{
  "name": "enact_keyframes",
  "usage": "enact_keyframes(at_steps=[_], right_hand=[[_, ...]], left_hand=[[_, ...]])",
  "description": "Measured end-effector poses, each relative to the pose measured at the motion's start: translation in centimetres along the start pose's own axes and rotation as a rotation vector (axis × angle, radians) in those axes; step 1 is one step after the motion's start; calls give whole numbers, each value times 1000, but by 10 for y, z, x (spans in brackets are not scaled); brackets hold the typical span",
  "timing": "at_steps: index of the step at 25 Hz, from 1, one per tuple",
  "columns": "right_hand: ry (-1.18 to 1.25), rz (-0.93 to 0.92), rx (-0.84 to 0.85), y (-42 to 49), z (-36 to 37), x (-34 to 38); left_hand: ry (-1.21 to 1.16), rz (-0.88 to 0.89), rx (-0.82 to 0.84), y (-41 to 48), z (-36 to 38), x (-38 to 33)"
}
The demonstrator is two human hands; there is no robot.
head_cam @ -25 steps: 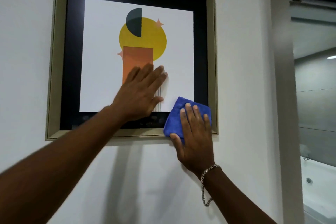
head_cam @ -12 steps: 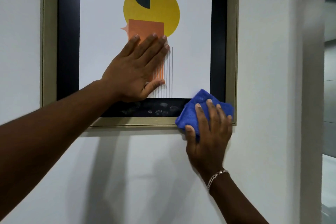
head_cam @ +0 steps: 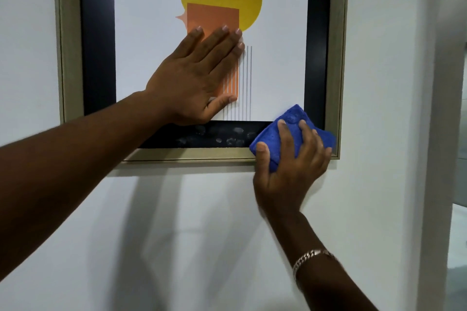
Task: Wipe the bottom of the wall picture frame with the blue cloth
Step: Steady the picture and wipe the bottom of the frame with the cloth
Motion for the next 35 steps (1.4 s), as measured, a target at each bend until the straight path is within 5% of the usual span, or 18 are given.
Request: enact_keyframes(at_steps=[4,9,13,17,21,25,30,35], right_hand=[[11,-236,42,-18,-10,-6],[0,62,-15,-6,1,19],[81,-143,51,-25,-12,6],[51,117,-11,-10,4,30],[130,-92,40,-29,-5,27],[74,157,-84,-10,6,33],[73,-42,-23,-33,4,42],[23,114,-103,-28,17,64]], left_hand=[[-15,45,11,-12,-3,9],[-16,22,34,-21,-10,15],[-41,67,57,-27,-13,24],[-47,88,68,-30,-14,29],[-66,116,73,-32,-15,35],[-65,123,80,-34,-16,43],[-78,110,57,-34,-14,44],[-72,52,63,-35,-13,47]])
Point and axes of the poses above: each hand's wrist, its own y-axis towards the middle knuckle, its own z-axis out of the palm, x = y × z, the point moved 4 cm from there along y, towards the middle knuckle, and after that the axes turned 9 degrees about -x, right-handed, at the moved point
